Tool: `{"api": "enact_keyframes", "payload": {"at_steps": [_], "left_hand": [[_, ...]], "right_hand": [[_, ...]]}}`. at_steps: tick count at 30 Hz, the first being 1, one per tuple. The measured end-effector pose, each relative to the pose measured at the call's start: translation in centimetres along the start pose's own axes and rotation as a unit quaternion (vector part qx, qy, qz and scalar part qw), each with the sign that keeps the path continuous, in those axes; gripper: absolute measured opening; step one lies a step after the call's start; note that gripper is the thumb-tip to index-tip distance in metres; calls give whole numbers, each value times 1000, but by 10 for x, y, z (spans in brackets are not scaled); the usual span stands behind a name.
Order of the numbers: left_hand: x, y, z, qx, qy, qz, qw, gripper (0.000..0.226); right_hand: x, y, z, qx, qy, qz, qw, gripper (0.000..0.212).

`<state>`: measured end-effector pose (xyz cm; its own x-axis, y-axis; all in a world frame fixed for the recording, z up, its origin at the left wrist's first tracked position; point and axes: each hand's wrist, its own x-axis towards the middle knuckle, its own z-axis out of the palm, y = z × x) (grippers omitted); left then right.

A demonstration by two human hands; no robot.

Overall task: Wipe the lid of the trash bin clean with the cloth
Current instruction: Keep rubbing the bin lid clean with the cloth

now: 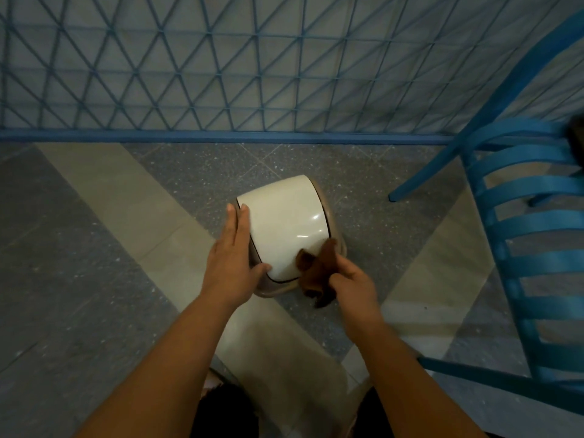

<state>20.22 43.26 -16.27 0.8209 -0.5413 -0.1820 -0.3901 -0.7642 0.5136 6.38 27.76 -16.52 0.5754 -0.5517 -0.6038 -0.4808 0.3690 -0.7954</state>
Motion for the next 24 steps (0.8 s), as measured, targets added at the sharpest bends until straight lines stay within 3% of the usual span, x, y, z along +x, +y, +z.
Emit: {"api": "enact_keyframes", "payload": {"at_steps": [2, 4, 7, 11, 14, 18, 21, 24], "left_hand": [[5, -2, -3, 23, -3, 10, 1000, 119], [9, -4, -7, 40, -2, 24, 999, 118], [5, -5, -9, 22, 34, 14, 999, 116], [-10, -5, 1, -162, 60, -100, 980, 109], [-14, -5, 5, -203, 36, -90, 974, 104], [-11, -2, 5, -191, 26, -66, 979, 100], [-12, 0, 8, -190, 25, -74, 979, 96], [-11, 1, 10, -184, 31, -76, 980, 94]], "right_hand": [[-3, 8, -1, 26, -80, 40, 996, 50], [-6, 10, -6, 46, -95, 35, 994, 52], [-8, 9, -20, 107, 1, -4, 994, 55], [-3, -8, -35, 163, 138, -48, 976, 54], [4, -16, -27, 96, 161, -97, 977, 53], [17, -10, 1, -72, 66, -126, 987, 45], [25, 7, 5, -180, 106, -130, 969, 47], [27, 14, 1, -192, 135, -123, 964, 43]]}}
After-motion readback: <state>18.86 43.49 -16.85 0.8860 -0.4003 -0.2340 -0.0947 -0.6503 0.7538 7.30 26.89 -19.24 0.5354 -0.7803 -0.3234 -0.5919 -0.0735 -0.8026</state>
